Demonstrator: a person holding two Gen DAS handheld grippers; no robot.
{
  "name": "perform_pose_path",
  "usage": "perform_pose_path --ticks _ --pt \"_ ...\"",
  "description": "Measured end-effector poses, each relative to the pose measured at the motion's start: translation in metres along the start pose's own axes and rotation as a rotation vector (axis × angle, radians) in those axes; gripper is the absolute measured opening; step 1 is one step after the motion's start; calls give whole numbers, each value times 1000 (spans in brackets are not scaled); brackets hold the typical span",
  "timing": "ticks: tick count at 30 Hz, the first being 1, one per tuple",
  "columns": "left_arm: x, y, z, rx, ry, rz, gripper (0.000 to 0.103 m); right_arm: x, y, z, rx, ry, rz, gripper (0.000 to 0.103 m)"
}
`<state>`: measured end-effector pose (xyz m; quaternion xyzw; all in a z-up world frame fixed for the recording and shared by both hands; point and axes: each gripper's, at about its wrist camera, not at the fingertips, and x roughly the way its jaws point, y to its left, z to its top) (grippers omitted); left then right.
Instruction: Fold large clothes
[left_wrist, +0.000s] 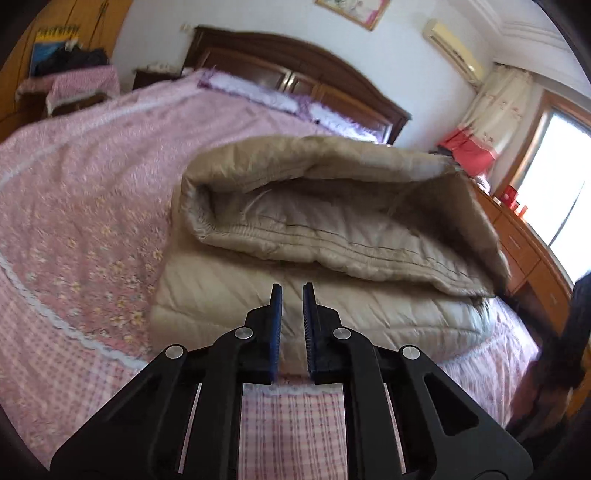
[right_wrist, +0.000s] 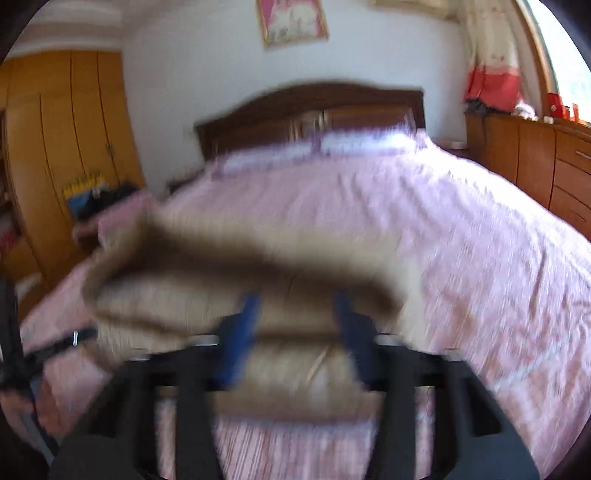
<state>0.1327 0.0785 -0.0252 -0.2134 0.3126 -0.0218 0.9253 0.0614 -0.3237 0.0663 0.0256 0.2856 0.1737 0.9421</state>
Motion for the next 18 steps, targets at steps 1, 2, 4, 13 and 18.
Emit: perform_pose_path --ticks 1,2,4,13,18 --pt "5 2 3 -7 3 14 11 10 7 -8 -17 45 13 34" --pt "10 3 7 -4 1 39 11 18 10 -14 -30 71 9 33" --pt "17 1 17 19 -11 75 11 33 16 -20 -51 119 -5 33" --pt "34 -6 83 97 -70 123 13 87 -11 52 -51 139 -126 33" --pt "49 -5 103 112 -95 151 61 114 -36 64 13 190 -91 44"
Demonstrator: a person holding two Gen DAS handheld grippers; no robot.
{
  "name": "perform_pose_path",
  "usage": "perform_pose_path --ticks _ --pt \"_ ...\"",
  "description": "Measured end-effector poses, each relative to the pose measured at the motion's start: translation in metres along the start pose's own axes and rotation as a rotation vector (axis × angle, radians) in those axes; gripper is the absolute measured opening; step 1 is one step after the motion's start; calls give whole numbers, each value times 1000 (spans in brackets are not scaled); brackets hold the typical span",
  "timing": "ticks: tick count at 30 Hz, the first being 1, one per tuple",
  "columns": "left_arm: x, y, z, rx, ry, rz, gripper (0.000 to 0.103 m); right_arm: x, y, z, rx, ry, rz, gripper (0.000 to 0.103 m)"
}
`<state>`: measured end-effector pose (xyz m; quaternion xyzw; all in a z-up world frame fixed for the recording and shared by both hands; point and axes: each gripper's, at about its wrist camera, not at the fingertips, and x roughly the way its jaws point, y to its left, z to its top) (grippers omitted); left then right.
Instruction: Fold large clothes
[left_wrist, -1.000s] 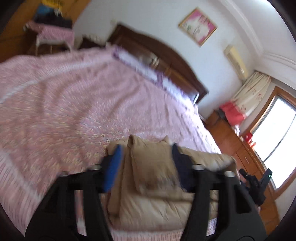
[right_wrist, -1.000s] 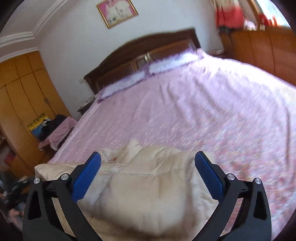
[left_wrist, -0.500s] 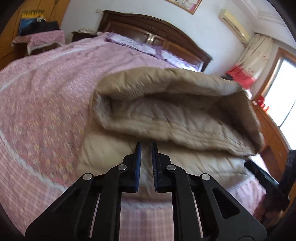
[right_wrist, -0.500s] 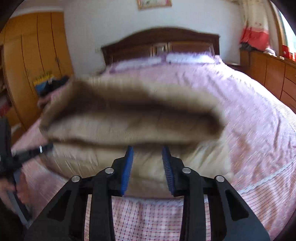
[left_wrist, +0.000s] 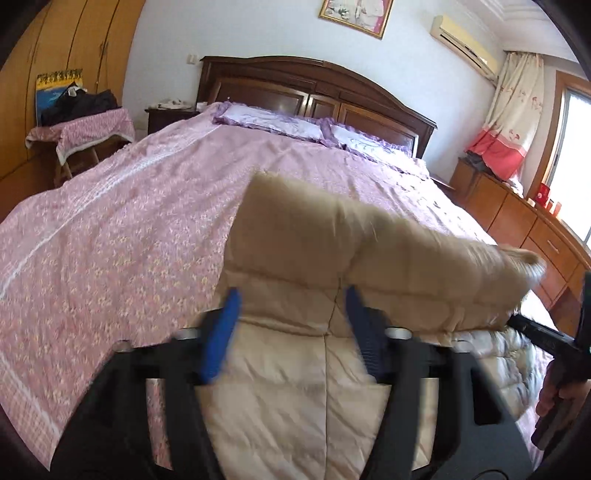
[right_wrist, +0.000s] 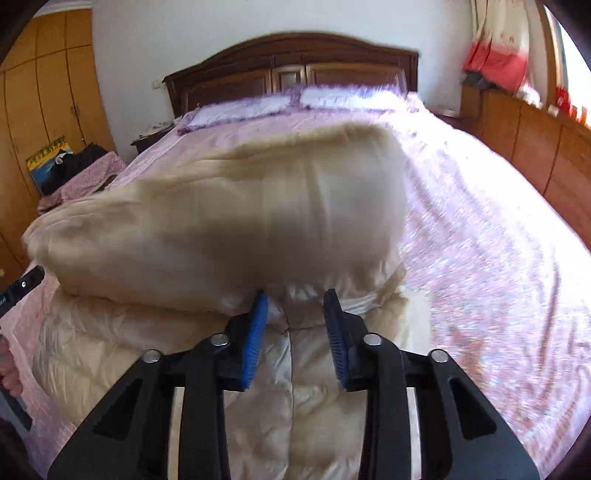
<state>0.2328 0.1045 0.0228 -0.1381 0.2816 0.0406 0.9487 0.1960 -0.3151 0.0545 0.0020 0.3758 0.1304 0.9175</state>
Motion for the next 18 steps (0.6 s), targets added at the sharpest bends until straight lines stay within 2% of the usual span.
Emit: perform_pose_path --ticks 1,4,8,12,16,18 --pt "7 0 0 0 18 5 61 7 -3 0 9 19 3 53" --pt "16 3 -8 -12 47 39 61 24 -2 -10 -8 51 -20 54" --pt "26 6 -26 26 71 73 61 26 9 -27 -53 25 -47 61" --pt "31 11 -38 26 76 85 55 27 13 -31 -66 25 -50 63" --pt "40 11 -43 45 95 102 34 37 12 -27 -60 20 -39 67" --pt "46 12 -47 48 117 102 30 42 4 -29 -33 13 0 67"
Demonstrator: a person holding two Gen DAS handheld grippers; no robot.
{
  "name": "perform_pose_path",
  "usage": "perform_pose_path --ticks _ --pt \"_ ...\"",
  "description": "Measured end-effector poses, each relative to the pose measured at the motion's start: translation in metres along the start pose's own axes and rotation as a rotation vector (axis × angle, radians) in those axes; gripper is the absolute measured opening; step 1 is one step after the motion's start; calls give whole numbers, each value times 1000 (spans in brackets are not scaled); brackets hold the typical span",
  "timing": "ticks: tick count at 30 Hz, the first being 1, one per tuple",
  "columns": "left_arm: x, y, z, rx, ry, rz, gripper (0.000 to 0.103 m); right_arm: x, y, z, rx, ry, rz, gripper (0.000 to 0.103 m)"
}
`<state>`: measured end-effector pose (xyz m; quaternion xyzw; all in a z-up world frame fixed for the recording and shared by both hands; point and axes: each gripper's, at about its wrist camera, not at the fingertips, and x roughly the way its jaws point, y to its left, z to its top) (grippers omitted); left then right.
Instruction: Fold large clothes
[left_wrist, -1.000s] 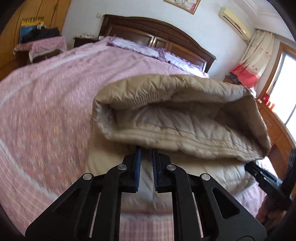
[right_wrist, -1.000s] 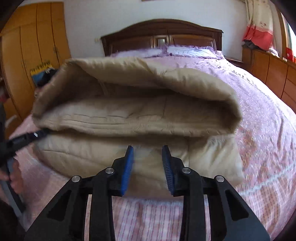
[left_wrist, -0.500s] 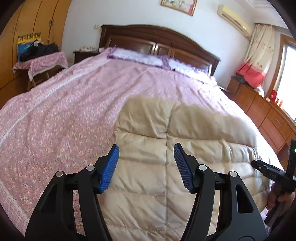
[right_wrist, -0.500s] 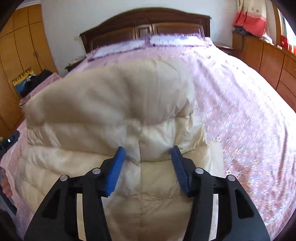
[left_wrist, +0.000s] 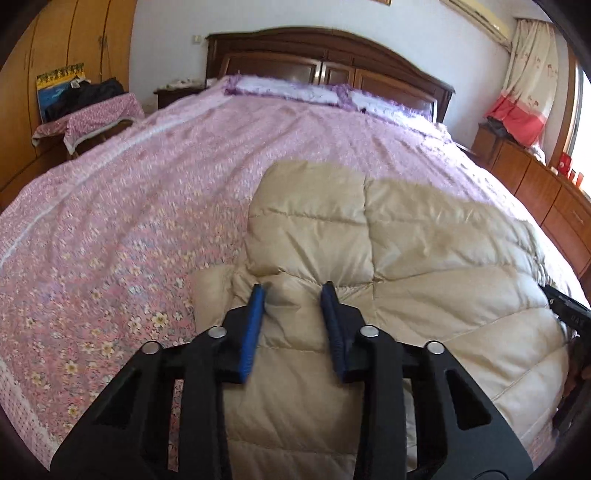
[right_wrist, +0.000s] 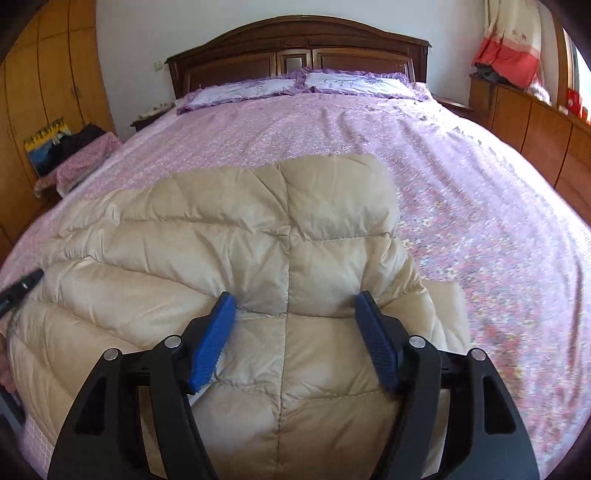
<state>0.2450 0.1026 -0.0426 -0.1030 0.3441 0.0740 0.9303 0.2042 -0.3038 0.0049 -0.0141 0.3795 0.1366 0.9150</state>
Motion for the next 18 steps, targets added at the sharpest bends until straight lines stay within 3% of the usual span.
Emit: perform_pose_path --ticks 4,18 --pt "11 -6 -4 59 25 25 29 10 -9 -4 32 11 47 67" --pt "27 2 -15 15 89 -39 29 31 4 -12 -49 69 -19 67"
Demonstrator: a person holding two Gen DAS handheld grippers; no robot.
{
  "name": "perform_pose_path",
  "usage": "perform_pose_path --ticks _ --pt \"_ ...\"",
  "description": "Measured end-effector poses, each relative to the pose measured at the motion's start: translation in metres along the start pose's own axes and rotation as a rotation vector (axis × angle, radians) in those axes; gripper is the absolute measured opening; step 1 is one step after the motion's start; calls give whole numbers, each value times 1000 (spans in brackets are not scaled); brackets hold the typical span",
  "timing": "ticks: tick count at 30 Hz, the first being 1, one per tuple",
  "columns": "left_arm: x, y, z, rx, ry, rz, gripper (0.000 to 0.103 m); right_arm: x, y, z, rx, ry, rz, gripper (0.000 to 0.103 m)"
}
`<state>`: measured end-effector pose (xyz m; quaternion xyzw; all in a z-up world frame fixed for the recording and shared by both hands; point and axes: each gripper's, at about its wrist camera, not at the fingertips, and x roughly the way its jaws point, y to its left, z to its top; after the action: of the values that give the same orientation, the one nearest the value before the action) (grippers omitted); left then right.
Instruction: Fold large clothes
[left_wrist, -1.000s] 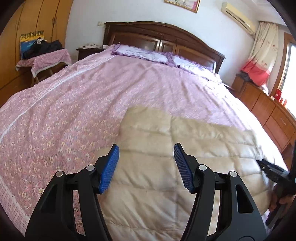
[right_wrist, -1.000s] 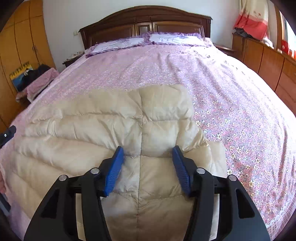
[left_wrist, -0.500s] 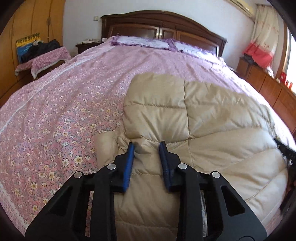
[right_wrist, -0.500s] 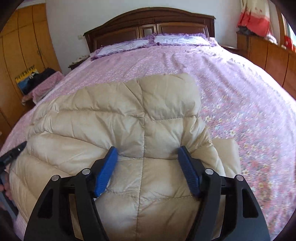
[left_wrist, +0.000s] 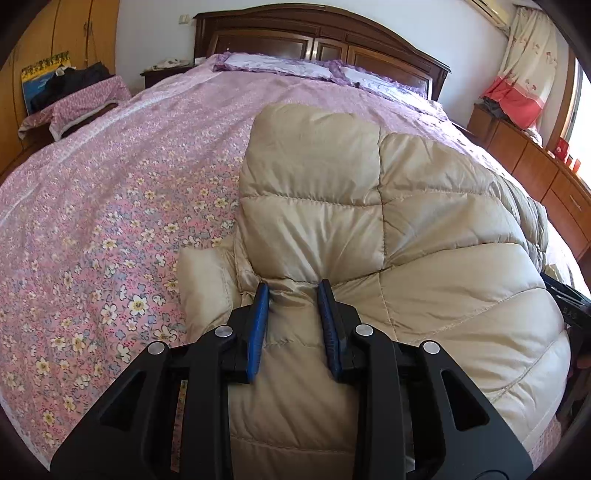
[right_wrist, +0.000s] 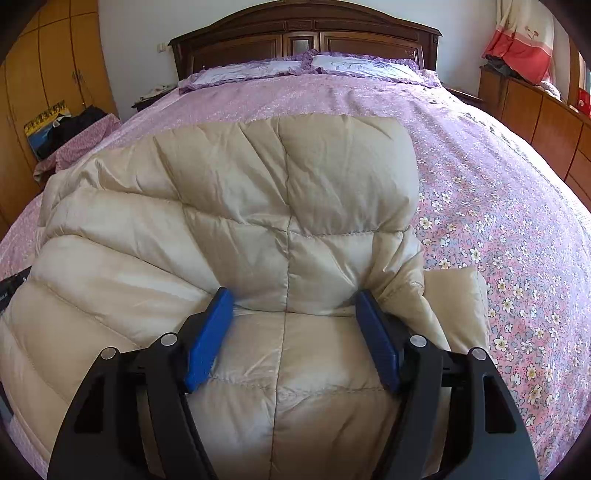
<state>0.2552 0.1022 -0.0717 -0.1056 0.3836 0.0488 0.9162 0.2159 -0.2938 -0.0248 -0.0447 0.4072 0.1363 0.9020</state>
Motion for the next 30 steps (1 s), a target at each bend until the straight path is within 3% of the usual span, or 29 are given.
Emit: perform_pose_path --ticks 6,8,9,12,14,18,19,22,23,26,30 --pt "2 9 1 -39 -10 -48 30 5 7 1 -30 1 -57 67" --pt "-5 15 2 -62 -23 -77 37 0 7 1 -19 -25 -64 68" --pt "-9 16 2 -65 -27 -93 49 -3 8 -1 -13 -37 -68 69" --pt "-36 21 3 -105 -71 -152 98 -25 7 -3 23 -66 -67 89" --pt "-66 35 -2 -219 -148 -216 98 -50 5 -5 64 -83 -40 97" --pt "-97 75 -30 -515 -162 -452 98 -104 -15 -19 220 -146 -2 97" --pt "-99 82 -41 -572 -158 -482 98 -114 -23 -25 276 -156 25 97" --pt "-94 106 -85 -805 -111 -585 98 -130 -65 -66 639 -146 167 97" --pt "-89 112 -101 -885 -89 -606 98 -127 -84 -92 855 -123 245 97" --pt "-93 111 -119 -928 -123 -656 98 -116 -98 -133 1107 -103 347 97" --pt "-93 89 -116 -901 -80 -666 98 -113 -93 -138 1110 -126 344 97"
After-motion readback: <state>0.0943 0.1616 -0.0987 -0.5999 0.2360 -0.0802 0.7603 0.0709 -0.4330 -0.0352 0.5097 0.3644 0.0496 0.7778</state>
